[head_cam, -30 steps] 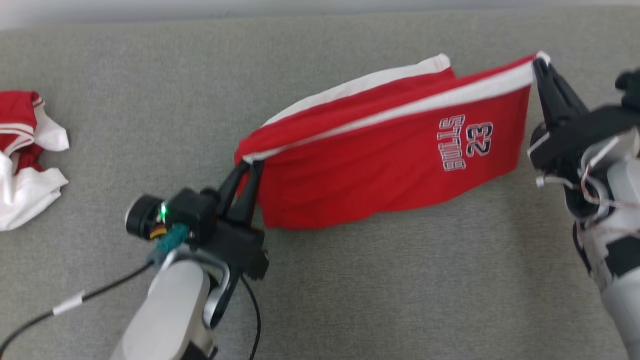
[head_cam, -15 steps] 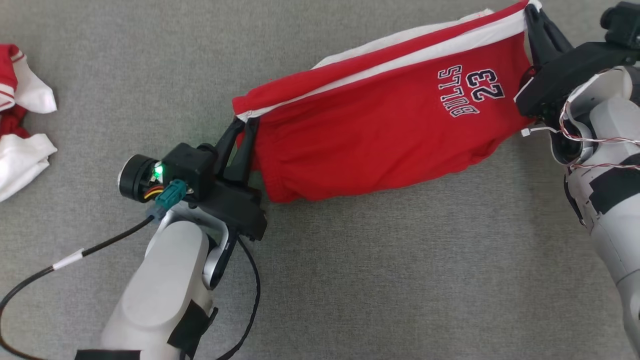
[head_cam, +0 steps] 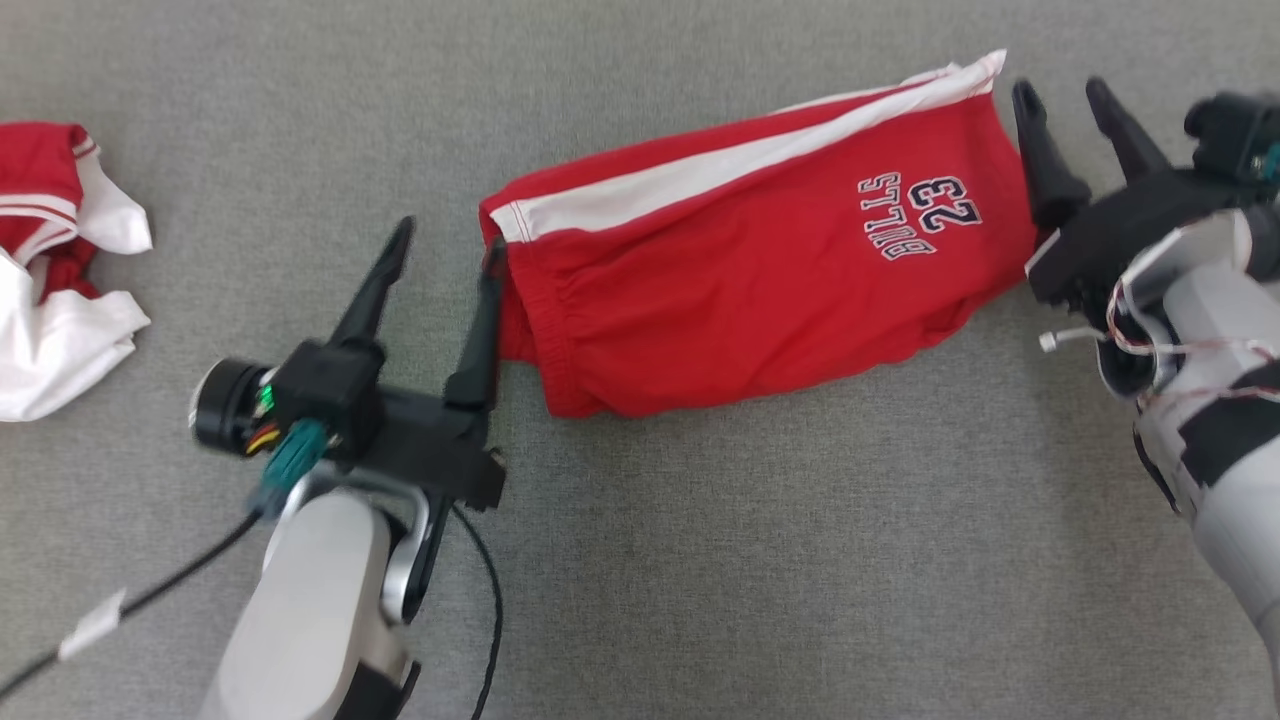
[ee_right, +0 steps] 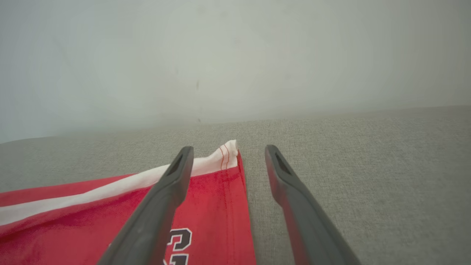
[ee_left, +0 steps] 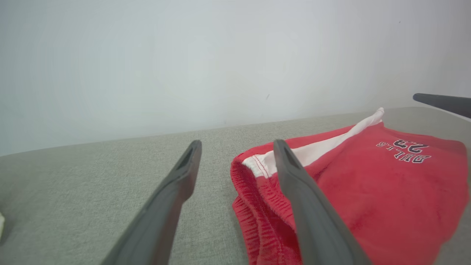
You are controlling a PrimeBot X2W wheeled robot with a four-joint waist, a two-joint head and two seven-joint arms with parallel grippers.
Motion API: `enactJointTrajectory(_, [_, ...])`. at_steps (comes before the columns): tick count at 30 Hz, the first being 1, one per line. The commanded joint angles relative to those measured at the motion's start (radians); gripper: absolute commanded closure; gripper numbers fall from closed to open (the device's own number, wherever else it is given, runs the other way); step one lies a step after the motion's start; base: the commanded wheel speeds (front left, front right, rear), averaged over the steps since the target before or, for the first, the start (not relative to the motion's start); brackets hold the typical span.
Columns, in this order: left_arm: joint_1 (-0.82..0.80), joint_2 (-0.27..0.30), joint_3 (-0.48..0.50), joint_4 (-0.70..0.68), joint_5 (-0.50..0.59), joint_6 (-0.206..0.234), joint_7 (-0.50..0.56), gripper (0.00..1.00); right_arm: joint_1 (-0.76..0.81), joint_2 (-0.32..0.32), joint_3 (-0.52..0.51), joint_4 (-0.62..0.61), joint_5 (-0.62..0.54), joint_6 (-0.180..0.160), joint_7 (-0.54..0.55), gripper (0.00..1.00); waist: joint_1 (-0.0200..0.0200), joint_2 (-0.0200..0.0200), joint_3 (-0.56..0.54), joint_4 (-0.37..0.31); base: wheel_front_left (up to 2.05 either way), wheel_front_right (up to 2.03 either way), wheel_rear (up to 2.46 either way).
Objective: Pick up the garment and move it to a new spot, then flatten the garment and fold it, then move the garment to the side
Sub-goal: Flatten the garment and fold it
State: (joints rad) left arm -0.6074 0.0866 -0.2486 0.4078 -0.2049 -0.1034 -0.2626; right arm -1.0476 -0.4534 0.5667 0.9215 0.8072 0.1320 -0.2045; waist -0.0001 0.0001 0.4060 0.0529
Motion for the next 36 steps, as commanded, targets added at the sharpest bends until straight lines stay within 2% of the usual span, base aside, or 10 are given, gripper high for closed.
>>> enactJointTrajectory(1, [0.058, -0.003, 0.032, -0.054, 0.021, 0.019, -0.003, 0.0, 0.045, -0.019, 0.024, -0.014, 0.025, -0.003, -0.017, 0.0, 0.0001, -0.0001, -0.045, -0.002, 0.0, 0.0, 0.0])
enactJointTrajectory(10, [0.248, -0.003, 0.119, -0.205, 0.088, 0.07, -0.003, 0.0, 0.159, -0.067, 0.075, -0.005, 0.099, -0.003, -0.035, 0.0, 0.0001, -0.0001, -0.109, 0.013, 0.0, 0.0, 0.0])
enactJointTrajectory(11, [0.288, -0.005, 0.141, -0.232, 0.106, 0.092, -0.003, 0.0, 0.179, -0.067, 0.085, 0.005, 0.116, -0.003, -0.029, 0.0, 0.0001, -0.0001, -0.118, 0.019, 0.0, 0.0, 0.0])
enactJointTrajectory(14, [0.35, -0.009, 0.172, -0.275, 0.12, 0.12, -0.003, 0.0, 0.194, -0.061, 0.102, 0.02, 0.135, -0.003, -0.016, 0.0, 0.0001, -0.0001, -0.125, 0.028, 0.0, 0.0, 0.0])
enactJointTrajectory(22, [0.469, -0.016, 0.213, -0.31, 0.143, 0.142, -0.003, 0.0, 0.206, -0.045, 0.138, 0.079, 0.167, -0.003, 0.027, 0.0, 0.0001, -0.0001, -0.132, 0.053, 0.0, 0.0, 0.0])
enactJointTrajectory(29, [0.49, -0.026, 0.206, -0.323, 0.16, 0.157, -0.003, 0.0, 0.204, -0.022, 0.162, 0.129, 0.201, -0.003, 0.097, 0.0, 0.0001, -0.0001, -0.138, 0.067, 0.0, 0.0, 0.0])
enactJointTrajectory(31, [0.492, -0.028, 0.205, -0.326, 0.158, 0.161, -0.003, 0.0, 0.203, -0.015, 0.167, 0.136, 0.212, -0.003, 0.101, 0.8, 0.0001, -0.0001, -0.144, 0.066, 0.0, 0.0, 0.0])
enactJointTrajectory(32, [0.494, -0.028, 0.208, -0.324, 0.152, 0.162, -0.003, 0.0, 0.205, -0.011, 0.166, 0.14, 0.221, -0.003, 0.107, 1.0, 0.0001, -0.0001, -0.148, 0.064, 0.0, 0.0, 0.0])
enactJointTrajectory(36, [0.511, -0.032, 0.211, -0.307, 0.145, 0.158, -0.003, 0.0, 0.21, -0.005, 0.168, 0.143, 0.242, -0.003, 0.095, 1.0, 0.0001, -0.0001, -0.17, 0.056, 0.0, 0.0, 0.0])
